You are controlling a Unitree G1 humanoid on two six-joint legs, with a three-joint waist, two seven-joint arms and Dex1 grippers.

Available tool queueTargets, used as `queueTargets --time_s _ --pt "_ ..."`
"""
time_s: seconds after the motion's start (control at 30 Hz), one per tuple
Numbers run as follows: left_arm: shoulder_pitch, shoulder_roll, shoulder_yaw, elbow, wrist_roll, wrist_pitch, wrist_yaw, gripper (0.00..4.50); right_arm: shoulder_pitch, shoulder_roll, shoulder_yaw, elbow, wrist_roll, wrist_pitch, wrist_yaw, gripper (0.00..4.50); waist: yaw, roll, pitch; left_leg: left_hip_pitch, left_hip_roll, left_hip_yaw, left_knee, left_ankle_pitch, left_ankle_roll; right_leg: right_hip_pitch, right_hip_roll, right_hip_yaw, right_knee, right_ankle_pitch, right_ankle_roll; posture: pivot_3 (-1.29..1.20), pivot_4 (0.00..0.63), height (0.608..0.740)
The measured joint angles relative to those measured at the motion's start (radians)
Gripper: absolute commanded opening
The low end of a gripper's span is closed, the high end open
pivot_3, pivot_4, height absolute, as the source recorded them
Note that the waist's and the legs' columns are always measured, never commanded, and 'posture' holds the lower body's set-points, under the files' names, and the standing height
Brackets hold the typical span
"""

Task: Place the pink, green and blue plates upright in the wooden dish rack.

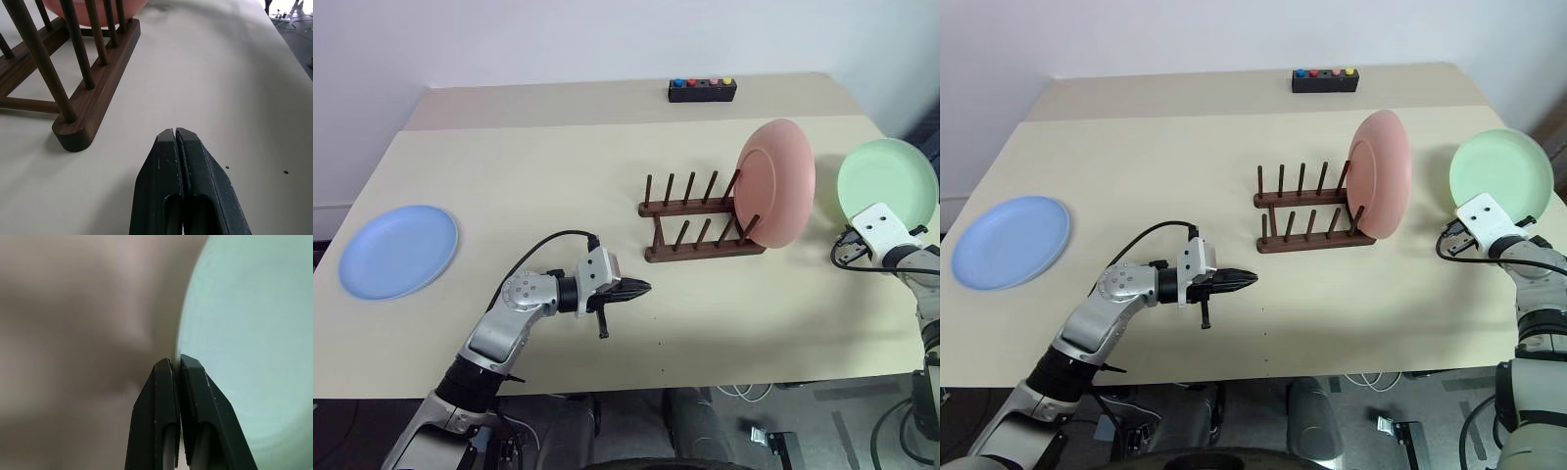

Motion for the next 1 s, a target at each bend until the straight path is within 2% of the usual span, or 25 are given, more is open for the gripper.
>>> queueTargets --time_s 0.17,0.27,0.4,0.67,0.8,1.0 --pt "-0.001 0.001 0.0 0.0 0.0 0.0 -0.002 0.0 0.074 -0.037 -0.002 -0.119 -0.034 -0.047 -0.063 0.03 0.0 0.002 0.001 -0.001 0.0 0.0 0.0 0.0 0.0 -0.001 0.0 0.001 0.0 0.0 0.0 0.0 0.15 0.74" --pt "-0.001 0.002 0.0 0.0 0.0 0.0 -0.003 0.0 0.093 -0.085 -0.077 -0.303 -0.002 -0.039 -0.081 0.03 -0.003 0.007 0.001 -0.001 0.0 0.001 0.0 0.0 0.0 -0.002 0.0 0.002 0.001 0.0 0.0 0.0 0.15 0.74" --pt "-0.002 0.0 0.0 0.001 0.0 -0.001 -0.004 0.0 0.091 -0.119 -0.179 -0.58 0.09 0.017 -0.06 0.03 -0.001 0.006 0.001 0.0 0.0 0.001 0.0 0.0 0.0 -0.002 0.001 0.002 0.001 0.0 0.0 0.0 0.15 0.74" --pt "-0.007 -0.008 -0.001 0.011 0.0 -0.002 -0.012 0.0 0.06 -0.081 -0.179 -1.163 0.483 0.283 0.193 0.03 0.003 0.005 0.001 -0.002 0.0 0.0 0.0 0.0 0.0 -0.002 0.0 0.001 0.001 0.0 0.0 0.0 0.15 0.74" --pt "-0.004 -0.011 0.01 0.011 -0.007 -0.006 -0.012 0.0 0.06 -0.029 -0.166 -1.326 0.683 0.449 0.259 0.03 0.008 0.005 0.002 -0.002 0.0 -0.001 0.001 0.0 0.0 -0.002 0.0 0.001 0.001 0.0 0.0 0.0 0.15 0.74" --pt "0.0 -0.017 0.085 -0.027 -0.071 -0.003 0.003 0.0 0.108 0.057 -0.162 -1.466 0.97 0.681 0.292 0.03 0.009 0.005 0.002 -0.002 0.0 -0.001 0.001 0.0 0.0 -0.002 0.0 0.0 0.001 0.0 0.0 0.0 0.15 0.74"
